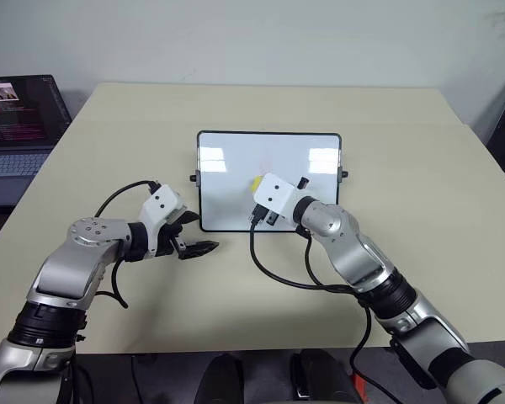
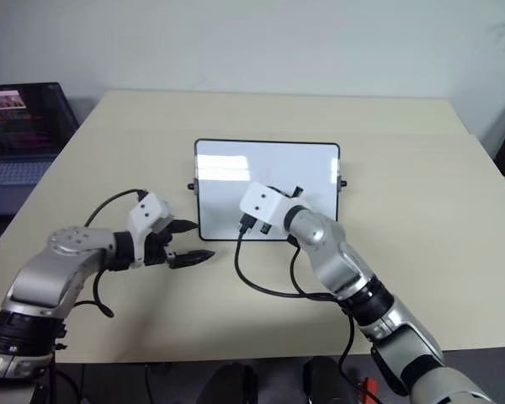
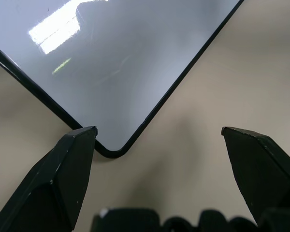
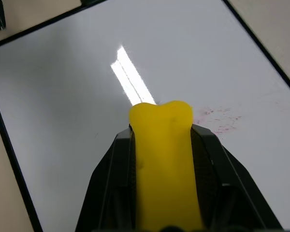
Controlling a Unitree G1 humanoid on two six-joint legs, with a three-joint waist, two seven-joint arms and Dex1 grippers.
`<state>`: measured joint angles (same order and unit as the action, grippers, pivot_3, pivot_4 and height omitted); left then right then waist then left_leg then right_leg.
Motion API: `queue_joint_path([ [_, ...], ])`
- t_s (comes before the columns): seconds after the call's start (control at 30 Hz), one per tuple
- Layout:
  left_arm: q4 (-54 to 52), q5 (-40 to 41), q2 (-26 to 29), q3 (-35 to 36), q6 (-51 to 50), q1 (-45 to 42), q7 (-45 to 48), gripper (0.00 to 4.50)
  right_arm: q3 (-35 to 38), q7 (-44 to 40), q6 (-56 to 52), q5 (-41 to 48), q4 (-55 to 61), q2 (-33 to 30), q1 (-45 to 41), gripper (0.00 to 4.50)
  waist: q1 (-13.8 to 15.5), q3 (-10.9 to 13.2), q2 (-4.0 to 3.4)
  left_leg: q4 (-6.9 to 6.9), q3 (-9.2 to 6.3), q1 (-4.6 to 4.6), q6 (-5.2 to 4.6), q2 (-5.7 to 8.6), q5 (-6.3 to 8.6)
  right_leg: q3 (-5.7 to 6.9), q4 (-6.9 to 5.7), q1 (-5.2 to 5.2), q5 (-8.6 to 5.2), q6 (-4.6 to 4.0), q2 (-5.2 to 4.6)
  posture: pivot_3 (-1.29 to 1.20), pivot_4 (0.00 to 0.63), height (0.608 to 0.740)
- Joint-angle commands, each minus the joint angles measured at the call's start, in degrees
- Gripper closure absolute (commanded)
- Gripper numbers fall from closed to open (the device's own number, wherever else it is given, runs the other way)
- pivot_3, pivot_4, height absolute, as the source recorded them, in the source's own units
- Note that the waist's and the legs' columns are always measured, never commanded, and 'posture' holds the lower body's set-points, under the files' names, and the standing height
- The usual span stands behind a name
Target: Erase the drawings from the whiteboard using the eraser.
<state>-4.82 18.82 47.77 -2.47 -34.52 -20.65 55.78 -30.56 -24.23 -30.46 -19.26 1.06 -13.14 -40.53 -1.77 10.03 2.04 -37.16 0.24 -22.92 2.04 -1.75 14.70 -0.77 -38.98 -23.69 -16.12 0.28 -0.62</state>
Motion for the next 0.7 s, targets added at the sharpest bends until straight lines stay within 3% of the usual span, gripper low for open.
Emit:
queue_joint_path([
  [0.03, -2.7, 0.0, 0.0, 0.2, 0.5, -1.0, 0.4, 0.0, -1.8, -3.5, 0.2, -1.8, 0.2, -1.7, 0.5, 3.3, 0.1, 0.0, 0.0, -0.01, -0.02, 0.0, 0.0, 0.0, 0.0, 0.02, -0.01, 0.0, 0.0, 0.0, 0.0, 0.0, 0.15, 0.74],
  [0.2, -3.1, 0.2, -0.3, 0.0, 0.4, -1.3, 0.4, 0.0, -2.8, -6.7, -0.3, -3.0, 1.4, -3.9, 2.3, 3.3, 0.0, 0.0, 0.02, -0.03, -0.05, 0.08, -0.01, -0.01, 0.0, 0.04, -0.1, 0.04, 0.0, 0.0, 0.01, 0.0, 0.15, 0.74],
  [0.43, -2.8, 0.1, -1.1, -0.9, 0.4, -1.8, 0.6, 0.0, 2.2, 0.2, 3.1, -5.3, -1.9, -2.7, -1.6, 3.3, 0.0, 0.0, 0.02, -0.16, -0.09, 0.13, -0.01, -0.02, -0.01, 0.08, -0.25, 0.11, 0.02, -0.01, 0.05, 0.0, 0.15, 0.74],
  [0.7, -1.3, -0.6, -0.9, -1.7, 0.4, -1.4, 1.1, 0.0, -3.0, -7.8, 3.4, -7.0, -0.8, -5.5, 2.0, 3.3, 0.0, 0.0, 0.03, -0.36, -0.1, 0.1, -0.02, -0.02, 0.0, 0.07, -0.26, 0.16, 0.02, 0.0, 0.06, 0.0, 0.15, 0.74],
])
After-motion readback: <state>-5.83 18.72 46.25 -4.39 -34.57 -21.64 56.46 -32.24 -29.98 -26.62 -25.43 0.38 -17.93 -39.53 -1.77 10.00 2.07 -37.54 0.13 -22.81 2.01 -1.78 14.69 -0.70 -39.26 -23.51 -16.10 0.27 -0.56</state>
